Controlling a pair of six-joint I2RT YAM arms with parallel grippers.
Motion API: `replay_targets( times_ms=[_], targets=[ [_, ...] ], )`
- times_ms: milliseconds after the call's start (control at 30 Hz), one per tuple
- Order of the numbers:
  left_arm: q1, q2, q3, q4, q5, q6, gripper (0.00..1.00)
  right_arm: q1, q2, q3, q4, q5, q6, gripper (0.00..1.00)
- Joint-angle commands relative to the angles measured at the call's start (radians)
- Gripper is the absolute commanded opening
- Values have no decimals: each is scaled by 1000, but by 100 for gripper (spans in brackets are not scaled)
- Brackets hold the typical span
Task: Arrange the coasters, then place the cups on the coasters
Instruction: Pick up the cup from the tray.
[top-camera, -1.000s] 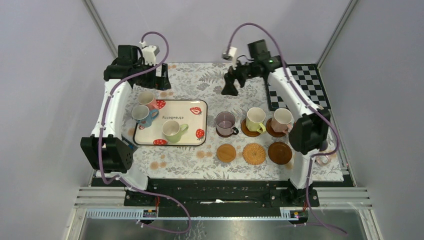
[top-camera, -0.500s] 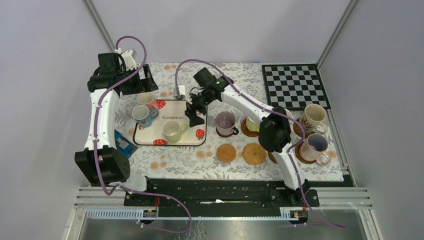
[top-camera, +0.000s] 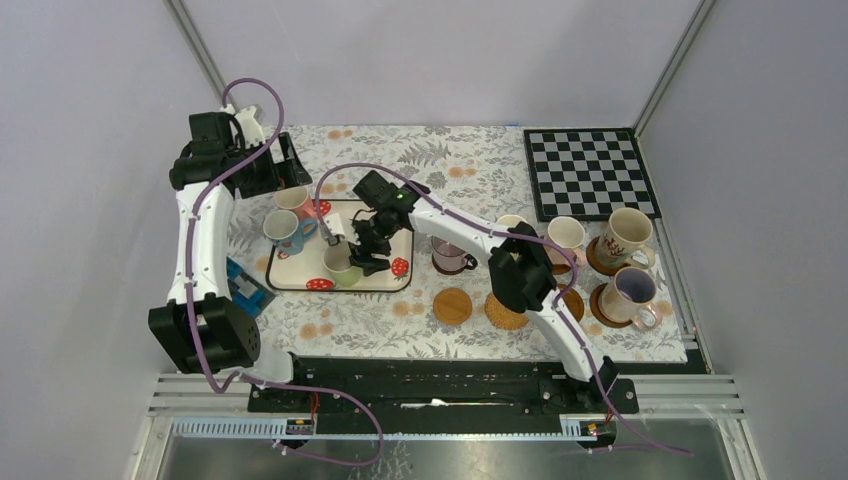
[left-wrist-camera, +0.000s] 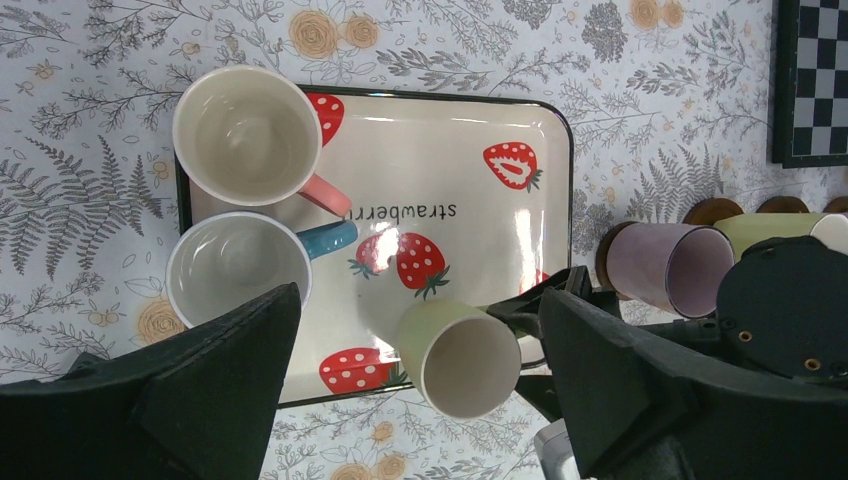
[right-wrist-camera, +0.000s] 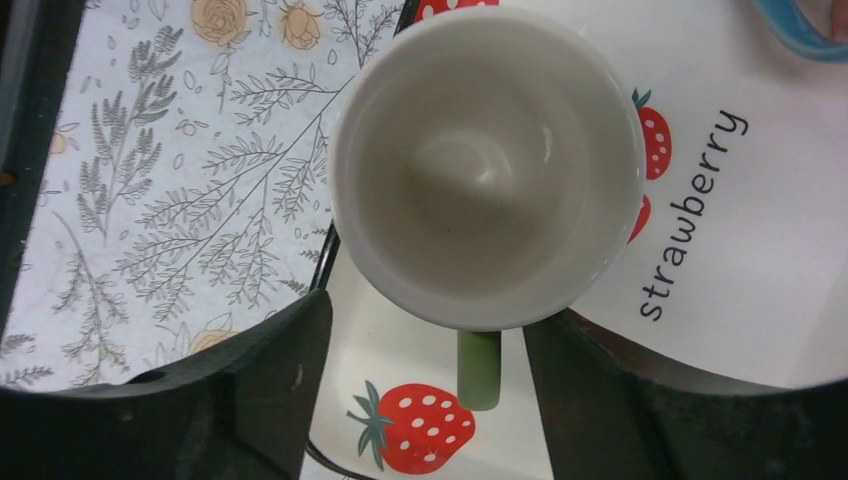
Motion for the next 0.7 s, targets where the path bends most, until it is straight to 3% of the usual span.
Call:
replay_targets(
  times_ms=[0, 533, 600, 667],
  targets=[
    [15, -45, -8, 36, 18, -21, 99, 16, -3, -16, 59, 36, -48, 69],
    [34, -48, -33, 51, 50, -39, 99, 20, -99, -262, 286, 106, 19, 39],
    [36, -47, -38, 52, 53, -39, 99, 21, -121, -292, 328, 109, 52, 38],
    [36, -44, -42, 53, 58, -41, 99, 20, -136, -308, 356, 104, 88, 49]
  ],
)
